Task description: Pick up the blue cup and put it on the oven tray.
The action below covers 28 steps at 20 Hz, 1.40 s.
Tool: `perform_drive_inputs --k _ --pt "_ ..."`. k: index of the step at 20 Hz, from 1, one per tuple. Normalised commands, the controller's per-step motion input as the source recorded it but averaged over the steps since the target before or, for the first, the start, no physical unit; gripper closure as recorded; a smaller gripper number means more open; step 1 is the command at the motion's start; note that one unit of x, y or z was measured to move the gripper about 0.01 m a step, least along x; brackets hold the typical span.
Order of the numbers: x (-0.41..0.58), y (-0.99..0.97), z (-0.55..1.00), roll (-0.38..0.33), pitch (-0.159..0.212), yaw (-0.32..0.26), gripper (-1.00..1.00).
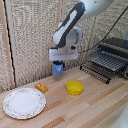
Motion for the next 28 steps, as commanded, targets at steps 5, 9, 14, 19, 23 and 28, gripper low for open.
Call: perform_drive_inputs --k 5,9,14,19,23,28 --pt "0.063 -0.56 0.68 -0.006 0.002 -0.139 1.0" --pt "0.036 -0.74 0.45 0.0 0.0 -0.144 1.0" --pt "0.053 -0.76 0.42 -0.015 0.014 -0.129 1.0" --pt "0.056 -0.71 0.44 -0.032 0.091 -0.143 1.0" --pt "0.048 -0.51 0.41 -0.047 0.144 -0.217 1.0" --pt "0.143 -0.43 0.39 -0.104 0.157 -0.223 1.0"
